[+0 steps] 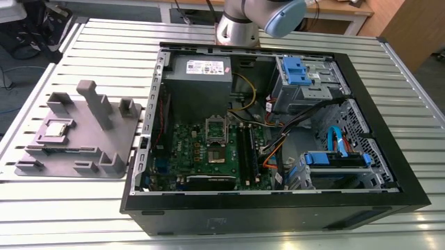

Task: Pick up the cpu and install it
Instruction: 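Reach for the cpu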

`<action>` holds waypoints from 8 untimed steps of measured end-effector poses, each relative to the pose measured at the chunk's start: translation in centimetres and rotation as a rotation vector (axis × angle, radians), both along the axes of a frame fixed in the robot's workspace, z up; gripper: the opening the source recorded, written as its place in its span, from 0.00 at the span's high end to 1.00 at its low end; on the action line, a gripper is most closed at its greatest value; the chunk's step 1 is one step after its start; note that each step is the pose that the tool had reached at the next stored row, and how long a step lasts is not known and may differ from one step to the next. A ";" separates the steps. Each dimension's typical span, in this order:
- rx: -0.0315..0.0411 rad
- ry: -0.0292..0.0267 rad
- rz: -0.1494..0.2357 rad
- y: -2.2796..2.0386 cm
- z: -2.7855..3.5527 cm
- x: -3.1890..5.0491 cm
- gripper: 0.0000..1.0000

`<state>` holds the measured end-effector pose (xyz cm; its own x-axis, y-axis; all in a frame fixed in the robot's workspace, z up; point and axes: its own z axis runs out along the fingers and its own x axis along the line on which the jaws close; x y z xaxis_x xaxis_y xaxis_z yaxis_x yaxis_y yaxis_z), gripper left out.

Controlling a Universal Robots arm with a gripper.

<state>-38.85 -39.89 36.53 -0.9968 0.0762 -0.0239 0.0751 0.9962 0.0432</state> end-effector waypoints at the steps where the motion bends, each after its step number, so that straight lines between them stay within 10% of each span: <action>1: -0.0001 0.0003 0.000 0.00 -0.11 -0.29 0.89; 8: -0.0004 0.0025 0.000 0.00 -0.89 -2.14 0.89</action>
<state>-40.99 -39.89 35.64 -0.9969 0.0762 -0.0215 0.0752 0.9963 0.0427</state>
